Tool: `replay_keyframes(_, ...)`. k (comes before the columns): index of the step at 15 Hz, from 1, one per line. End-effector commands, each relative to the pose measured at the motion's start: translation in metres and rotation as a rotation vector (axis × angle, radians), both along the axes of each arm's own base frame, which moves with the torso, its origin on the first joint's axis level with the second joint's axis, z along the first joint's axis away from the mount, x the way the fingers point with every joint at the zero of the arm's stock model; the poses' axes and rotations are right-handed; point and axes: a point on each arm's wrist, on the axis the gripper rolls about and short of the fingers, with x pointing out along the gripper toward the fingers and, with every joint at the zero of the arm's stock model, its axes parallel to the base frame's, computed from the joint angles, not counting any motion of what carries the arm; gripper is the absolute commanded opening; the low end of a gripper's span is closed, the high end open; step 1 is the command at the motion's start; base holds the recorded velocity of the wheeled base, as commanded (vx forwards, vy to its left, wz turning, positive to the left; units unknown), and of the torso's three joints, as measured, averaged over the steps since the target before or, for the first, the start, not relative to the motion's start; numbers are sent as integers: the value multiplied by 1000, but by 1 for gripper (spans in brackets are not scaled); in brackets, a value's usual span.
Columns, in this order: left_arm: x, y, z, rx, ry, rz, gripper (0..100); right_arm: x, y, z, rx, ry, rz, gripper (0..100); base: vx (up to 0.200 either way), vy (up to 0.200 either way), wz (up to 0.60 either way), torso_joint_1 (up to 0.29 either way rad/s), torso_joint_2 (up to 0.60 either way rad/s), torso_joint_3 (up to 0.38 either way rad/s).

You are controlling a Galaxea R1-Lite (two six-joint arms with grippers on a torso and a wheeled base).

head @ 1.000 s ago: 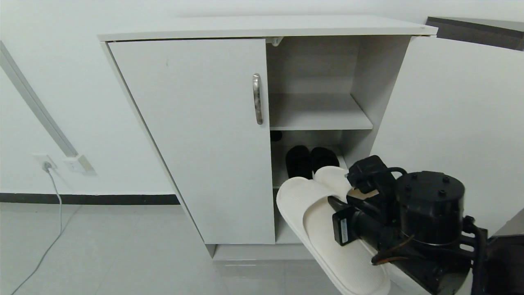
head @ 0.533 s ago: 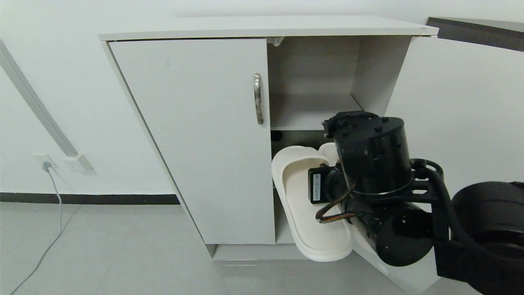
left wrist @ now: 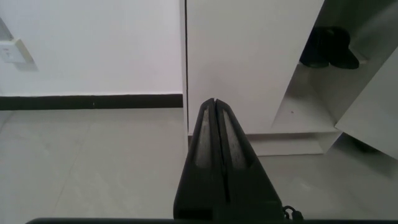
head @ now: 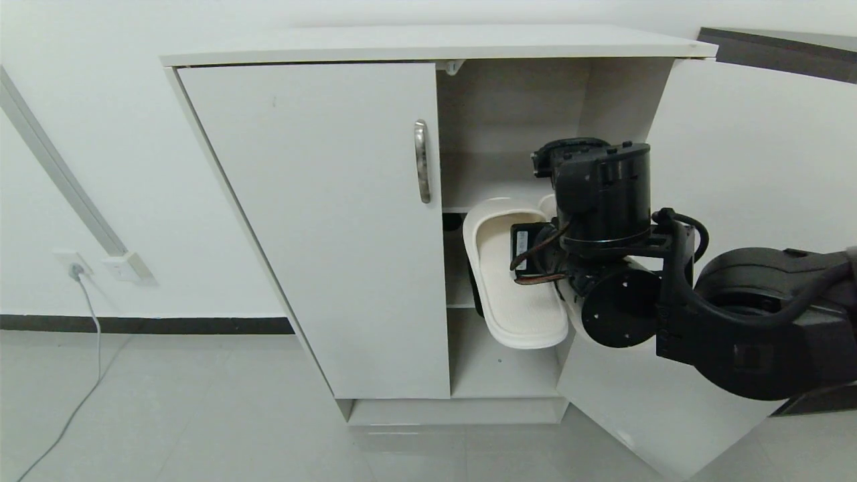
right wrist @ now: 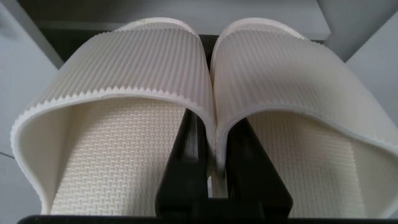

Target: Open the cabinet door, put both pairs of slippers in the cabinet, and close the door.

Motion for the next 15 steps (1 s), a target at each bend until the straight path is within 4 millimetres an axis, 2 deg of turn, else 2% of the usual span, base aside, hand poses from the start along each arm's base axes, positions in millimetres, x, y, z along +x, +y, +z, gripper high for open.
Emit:
replay_keyframes(1,0,0,0,-1,1,0,0,4,2,-4,-8,7,-4,0,0,0,0,0,0,0)
replay_keyframes(4,0,0,0,-1,1,0,0,5,3,-2,-3,2,-2,0,0,0,0,0,0,0)
replay_keyframes(14,0,0,0,0,1,0,0,6,3,1,10,-14,1,0,200,0,0,2,1,2)
replay_keyframes(15,0,0,0,-1,1,0,0,8,3,1,13,-18,-3,0,0,0,0,0,0,0)
